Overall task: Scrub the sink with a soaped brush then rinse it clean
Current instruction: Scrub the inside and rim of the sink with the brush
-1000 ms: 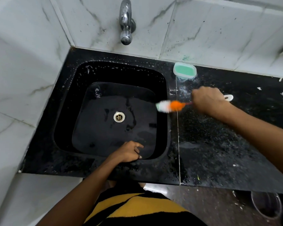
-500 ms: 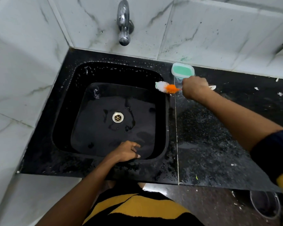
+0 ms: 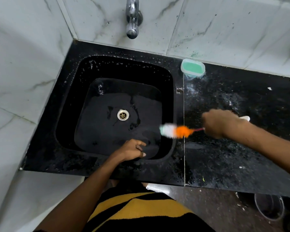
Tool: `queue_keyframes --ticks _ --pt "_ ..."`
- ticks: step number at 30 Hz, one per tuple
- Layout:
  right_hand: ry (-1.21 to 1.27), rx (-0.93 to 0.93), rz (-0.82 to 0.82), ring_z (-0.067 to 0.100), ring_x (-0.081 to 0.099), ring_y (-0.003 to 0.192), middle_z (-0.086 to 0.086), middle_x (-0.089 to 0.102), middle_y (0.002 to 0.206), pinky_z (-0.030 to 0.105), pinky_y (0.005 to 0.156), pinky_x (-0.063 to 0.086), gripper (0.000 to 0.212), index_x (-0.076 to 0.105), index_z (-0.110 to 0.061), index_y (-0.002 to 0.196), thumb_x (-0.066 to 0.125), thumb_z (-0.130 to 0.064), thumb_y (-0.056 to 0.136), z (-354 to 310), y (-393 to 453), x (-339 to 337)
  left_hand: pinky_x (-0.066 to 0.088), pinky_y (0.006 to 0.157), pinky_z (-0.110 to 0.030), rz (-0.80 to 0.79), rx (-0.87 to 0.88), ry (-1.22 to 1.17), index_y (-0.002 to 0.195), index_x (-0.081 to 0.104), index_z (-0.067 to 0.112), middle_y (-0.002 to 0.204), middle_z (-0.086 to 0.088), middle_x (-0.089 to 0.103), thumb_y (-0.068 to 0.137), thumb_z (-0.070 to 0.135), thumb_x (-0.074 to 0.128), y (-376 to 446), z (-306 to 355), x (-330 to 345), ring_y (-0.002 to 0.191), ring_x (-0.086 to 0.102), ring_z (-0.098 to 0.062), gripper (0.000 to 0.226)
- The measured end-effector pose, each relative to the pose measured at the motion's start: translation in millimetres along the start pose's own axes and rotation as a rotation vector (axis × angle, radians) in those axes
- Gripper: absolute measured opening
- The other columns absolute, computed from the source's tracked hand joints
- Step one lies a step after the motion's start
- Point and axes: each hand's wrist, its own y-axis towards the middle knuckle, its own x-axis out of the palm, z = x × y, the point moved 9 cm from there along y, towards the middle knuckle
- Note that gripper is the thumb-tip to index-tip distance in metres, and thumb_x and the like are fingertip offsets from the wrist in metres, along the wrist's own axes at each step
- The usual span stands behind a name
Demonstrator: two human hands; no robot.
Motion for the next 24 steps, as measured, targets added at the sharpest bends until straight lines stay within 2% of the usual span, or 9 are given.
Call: queue_keyframes --ticks 2,5,7,12,15,18,21,24 --pt "-0.033 -0.033 -0.002 0.025 0.066 0.090 0.005 0.066 0.098 0.033 0.071 0.049 0.015 0.062 -0.017 0.100 0.053 -0.020 0.088 -5 -9 4 0.046 0.092 -0.020 0.004 0.007 0.004 0.132 0.064 0.021 0.109 0.001 0.073 0.080 0.023 0.080 1 1 0 0.103 0.065 -0.011 0.054" --pt "0.010 0.118 0.088 0.028 0.065 0.094 0.007 0.065 0.104 0.036 0.075 0.049 0.021 0.060 -0.016 0.108 0.050 -0.024 0.090 19 -9 -7 0.044 0.088 -0.018 -0.011 0.016 0.032 0.131 0.064 0.022 0.109 0.000 0.073 0.081 0.023 0.080 1 2 3 0.103 0.066 -0.011 0.052" --pt "0.002 0.116 0.083 0.026 0.065 0.093 0.006 0.065 0.103 0.037 0.076 0.051 0.022 0.061 -0.017 0.110 0.046 -0.021 0.094 6 -18 -3 0.044 0.087 -0.017 -0.006 0.013 0.040 0.131 0.065 0.022 0.109 0.001 0.073 0.081 0.023 0.079 1 1 4 0.102 0.066 -0.010 0.052" --pt "-0.021 -0.213 0.013 0.022 0.066 0.100 0.003 0.066 0.110 0.031 0.073 0.048 0.030 0.062 -0.022 0.115 0.038 -0.014 0.099 -93 -85 13 0.042 0.083 -0.014 0.089 0.005 0.047 0.126 0.067 0.016 0.106 -0.003 0.074 0.079 0.013 0.080 -1 -1 -3 0.097 0.067 -0.013 0.048" --pt "-0.051 -0.299 0.013 0.026 0.066 0.097 0.004 0.067 0.104 0.034 0.066 0.044 0.030 0.065 -0.018 0.108 0.040 -0.007 0.096 -131 -108 8 0.045 0.081 -0.016 0.147 -0.005 0.081 0.122 0.069 0.016 0.103 -0.002 0.072 0.077 0.008 0.079 -2 -2 -6 0.096 0.067 -0.016 0.048" --pt "-0.050 -0.355 0.038 0.027 0.065 0.096 0.003 0.065 0.101 0.032 0.061 0.035 0.028 0.064 -0.018 0.104 0.042 -0.004 0.094 -161 -110 -2 0.049 0.083 -0.019 0.288 -0.032 0.052 0.112 0.073 0.014 0.098 0.000 0.071 0.074 -0.002 0.068 -6 -6 -22 0.098 0.068 -0.018 0.041" --pt "-0.060 -0.345 0.090 0.025 0.066 0.097 0.001 0.066 0.101 0.031 0.061 0.037 0.028 0.064 -0.020 0.103 0.041 -0.006 0.096 -155 -104 -9 0.050 0.088 -0.023 0.355 -0.050 0.050 0.109 0.073 0.014 0.097 0.000 0.071 0.075 -0.001 0.064 -13 -11 -35 0.097 0.067 -0.019 0.038" --pt "-0.138 -0.208 0.101 0.020 0.067 0.098 -0.004 0.067 0.103 0.029 0.061 0.038 0.028 0.065 -0.025 0.106 0.039 -0.017 0.100 -103 -93 -13 0.050 0.093 -0.024 0.344 -0.056 0.074 0.113 0.072 0.012 0.101 -0.001 0.072 0.078 0.003 0.065 -19 -19 -40 0.099 0.066 -0.019 0.037"
